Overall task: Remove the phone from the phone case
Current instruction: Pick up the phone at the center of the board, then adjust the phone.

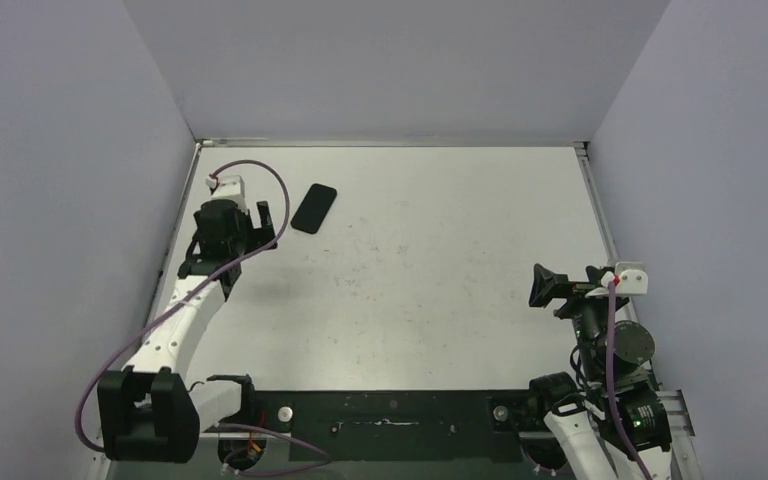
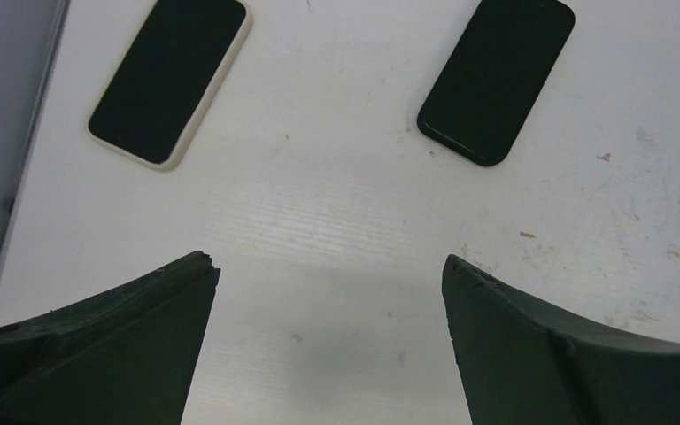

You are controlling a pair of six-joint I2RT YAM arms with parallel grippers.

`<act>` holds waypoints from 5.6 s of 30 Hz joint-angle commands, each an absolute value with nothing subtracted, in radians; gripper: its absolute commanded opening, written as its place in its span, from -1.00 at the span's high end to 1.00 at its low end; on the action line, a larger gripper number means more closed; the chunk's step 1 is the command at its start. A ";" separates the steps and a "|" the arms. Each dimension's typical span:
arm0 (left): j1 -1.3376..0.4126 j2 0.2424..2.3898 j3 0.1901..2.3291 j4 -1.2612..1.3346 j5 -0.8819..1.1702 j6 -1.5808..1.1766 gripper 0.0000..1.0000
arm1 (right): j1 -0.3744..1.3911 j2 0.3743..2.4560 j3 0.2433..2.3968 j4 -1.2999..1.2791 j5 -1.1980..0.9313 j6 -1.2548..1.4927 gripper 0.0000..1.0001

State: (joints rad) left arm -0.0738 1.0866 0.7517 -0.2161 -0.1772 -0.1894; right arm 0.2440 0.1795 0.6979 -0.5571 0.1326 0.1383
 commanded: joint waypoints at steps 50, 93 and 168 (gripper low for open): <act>0.333 2.163 1.603 -0.365 0.281 0.283 -0.95 | 0.253 0.428 0.713 -0.512 -0.041 0.058 -1.00; -0.162 1.439 1.202 -0.395 0.332 0.343 1.00 | 0.252 0.741 0.812 -0.566 -0.339 0.384 -1.00; -0.905 0.955 0.698 0.165 -0.146 0.318 -0.69 | 0.419 1.229 0.900 0.005 -0.780 0.597 1.00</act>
State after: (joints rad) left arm -0.9337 1.0130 0.7071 0.0341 0.0387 0.5205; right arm 0.4763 1.2915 0.9508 -0.1837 -0.9157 0.5079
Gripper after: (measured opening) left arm 0.828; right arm 0.162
